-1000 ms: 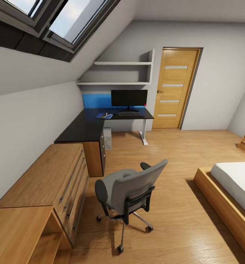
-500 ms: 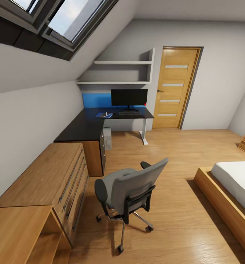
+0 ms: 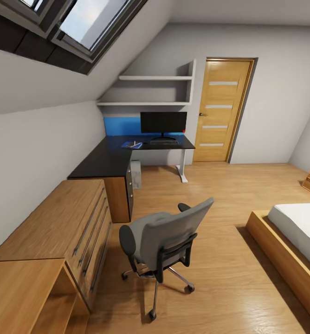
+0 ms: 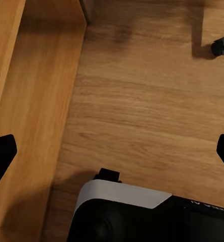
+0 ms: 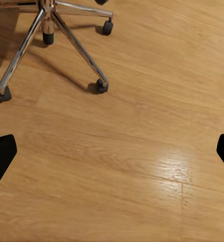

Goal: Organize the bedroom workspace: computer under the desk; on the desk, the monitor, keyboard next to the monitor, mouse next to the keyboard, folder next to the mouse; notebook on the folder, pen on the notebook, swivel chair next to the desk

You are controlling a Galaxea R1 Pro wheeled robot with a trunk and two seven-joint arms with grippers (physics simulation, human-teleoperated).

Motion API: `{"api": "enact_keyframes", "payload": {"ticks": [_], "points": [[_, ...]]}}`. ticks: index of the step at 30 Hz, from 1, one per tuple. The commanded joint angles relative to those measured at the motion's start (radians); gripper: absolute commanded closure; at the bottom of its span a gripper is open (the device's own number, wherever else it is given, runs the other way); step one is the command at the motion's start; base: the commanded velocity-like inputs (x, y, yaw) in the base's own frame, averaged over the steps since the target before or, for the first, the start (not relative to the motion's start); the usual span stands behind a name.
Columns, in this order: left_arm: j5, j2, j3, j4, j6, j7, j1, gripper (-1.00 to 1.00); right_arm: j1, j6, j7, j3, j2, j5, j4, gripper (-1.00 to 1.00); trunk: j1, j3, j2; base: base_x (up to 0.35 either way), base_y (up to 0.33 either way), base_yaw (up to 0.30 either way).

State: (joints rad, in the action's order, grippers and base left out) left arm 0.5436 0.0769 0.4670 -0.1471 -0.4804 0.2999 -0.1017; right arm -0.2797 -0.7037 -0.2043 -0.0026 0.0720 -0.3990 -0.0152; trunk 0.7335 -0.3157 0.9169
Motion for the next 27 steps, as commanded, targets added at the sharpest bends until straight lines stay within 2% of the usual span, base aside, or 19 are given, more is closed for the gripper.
{"api": "enact_keyframes", "payload": {"ticks": [1,6,12,14,19,23,27], "points": [[0.002,0.0,0.009,-0.001,0.001,0.008,-0.001,-1.0,-0.001,-0.002,-0.009,-0.001,0.0,-0.01,-0.002,-1.0,0.004,-0.004,0.008,0.0,0.0,0.0],[0.002,-0.005,0.009,-0.032,0.04,0.004,-0.004,-1.0,-0.001,-0.002,-0.009,-0.001,0.0,-0.009,-0.002,-1.0,0.023,-0.02,0.043,0.0,0.0,0.0],[0.003,-0.032,0.008,-0.109,0.13,-0.028,-0.027,-1.0,-0.001,-0.002,-0.009,-0.001,-0.003,-0.01,-0.002,-1.0,0.046,-0.039,0.085,0.0,0.0,0.0],[0.004,-0.051,0.008,-0.148,0.183,-0.05,-0.051,-1.0,-0.001,-0.003,-0.009,-0.001,-0.005,-0.01,-0.004,-1.0,0.054,-0.045,0.099,0.0,0.0,0.0],[0.005,-0.066,0.005,-0.177,0.265,-0.071,-0.104,-1.0,-0.001,-0.003,-0.009,-0.001,-0.007,-0.01,-0.005,-1.0,0.073,-0.061,0.134,0.0,0.0,0.0],[0.006,-0.07,0.003,-0.187,0.304,-0.078,-0.162,-1.0,-0.001,-0.002,-0.01,-0.003,-0.006,-0.009,-0.003,-1.0,0.088,-0.073,0.162,0.0,0.0,0.0],[0.016,-0.072,0.003,-0.191,0.316,-0.08,-0.19,-1.0,-0.001,-0.002,-0.01,-0.005,-0.005,-0.007,-0.001,-1.0,0.104,-0.086,0.19,0.0,0.0,0.0]]}}
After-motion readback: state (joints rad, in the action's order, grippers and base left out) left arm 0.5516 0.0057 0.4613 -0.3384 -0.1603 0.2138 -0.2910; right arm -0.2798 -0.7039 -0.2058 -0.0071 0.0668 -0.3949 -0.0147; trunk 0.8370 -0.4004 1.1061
